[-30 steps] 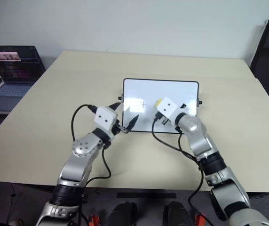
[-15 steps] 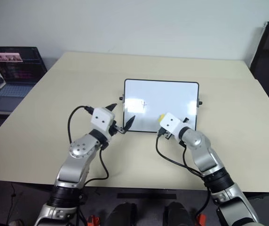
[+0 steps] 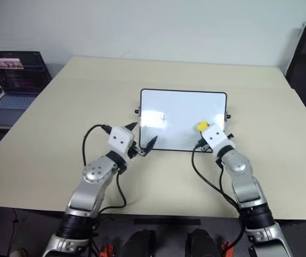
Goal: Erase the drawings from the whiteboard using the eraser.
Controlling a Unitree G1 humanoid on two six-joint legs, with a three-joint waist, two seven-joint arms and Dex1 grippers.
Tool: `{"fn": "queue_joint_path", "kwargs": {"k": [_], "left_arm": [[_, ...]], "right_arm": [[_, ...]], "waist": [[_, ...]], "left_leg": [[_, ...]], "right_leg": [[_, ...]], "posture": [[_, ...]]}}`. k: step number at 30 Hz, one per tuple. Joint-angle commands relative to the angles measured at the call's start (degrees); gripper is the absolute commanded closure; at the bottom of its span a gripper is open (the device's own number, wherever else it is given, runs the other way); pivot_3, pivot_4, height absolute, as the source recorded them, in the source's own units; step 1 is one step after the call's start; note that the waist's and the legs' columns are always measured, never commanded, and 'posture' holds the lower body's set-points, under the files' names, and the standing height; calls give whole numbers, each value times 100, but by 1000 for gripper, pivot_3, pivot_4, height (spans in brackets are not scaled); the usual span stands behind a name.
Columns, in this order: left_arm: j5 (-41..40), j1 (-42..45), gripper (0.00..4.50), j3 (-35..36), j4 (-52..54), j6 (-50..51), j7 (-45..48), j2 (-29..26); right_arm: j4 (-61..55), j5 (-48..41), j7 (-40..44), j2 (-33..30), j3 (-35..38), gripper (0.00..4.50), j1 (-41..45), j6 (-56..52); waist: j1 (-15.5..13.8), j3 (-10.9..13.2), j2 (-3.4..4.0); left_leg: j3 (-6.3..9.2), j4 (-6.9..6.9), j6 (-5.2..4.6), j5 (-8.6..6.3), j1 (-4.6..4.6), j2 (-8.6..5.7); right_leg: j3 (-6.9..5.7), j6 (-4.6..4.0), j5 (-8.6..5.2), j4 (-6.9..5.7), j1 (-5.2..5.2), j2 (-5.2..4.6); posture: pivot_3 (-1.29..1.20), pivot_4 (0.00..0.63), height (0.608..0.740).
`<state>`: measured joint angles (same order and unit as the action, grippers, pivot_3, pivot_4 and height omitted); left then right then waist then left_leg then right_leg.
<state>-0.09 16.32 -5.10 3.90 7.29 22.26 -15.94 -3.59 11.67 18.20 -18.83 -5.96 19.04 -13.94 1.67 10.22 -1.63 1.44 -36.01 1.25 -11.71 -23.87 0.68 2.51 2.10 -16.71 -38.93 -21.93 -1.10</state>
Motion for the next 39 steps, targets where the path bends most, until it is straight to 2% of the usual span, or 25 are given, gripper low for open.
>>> {"fn": "queue_joint_path", "kwargs": {"k": [1,15,31,39], "left_arm": [[-60,33,0,-39,233,-77,63,27],[-54,-20,0,-8,231,-88,105,-28],[-117,-349,0,108,496,61,2,-23],[-44,-409,0,181,560,100,-138,-74]], "right_arm": [[-314,-36,-142,-25,147,3362,-69,204],[-100,-24,-262,127,58,3362,120,236],[1280,-79,51,767,-546,3362,1760,825],[1905,-64,152,987,-704,3362,2159,1251]], "waist": [[15,0,0],[10,0,0],[12,1,1],[11,1,2]], "left_leg": [[0,-1,0,0,2,1],[1,-1,-1,1,1,1],[0,0,0,1,0,1],[1,0,0,1,0,2]], "right_leg": [[1,0,0,-1,0,1],[0,-1,-1,-1,0,3],[-1,-2,0,-1,-2,2],[-1,-3,1,-3,-3,1]], "posture": [[0,150,740],[0,150,740],[0,150,740],[0,150,740]]}}
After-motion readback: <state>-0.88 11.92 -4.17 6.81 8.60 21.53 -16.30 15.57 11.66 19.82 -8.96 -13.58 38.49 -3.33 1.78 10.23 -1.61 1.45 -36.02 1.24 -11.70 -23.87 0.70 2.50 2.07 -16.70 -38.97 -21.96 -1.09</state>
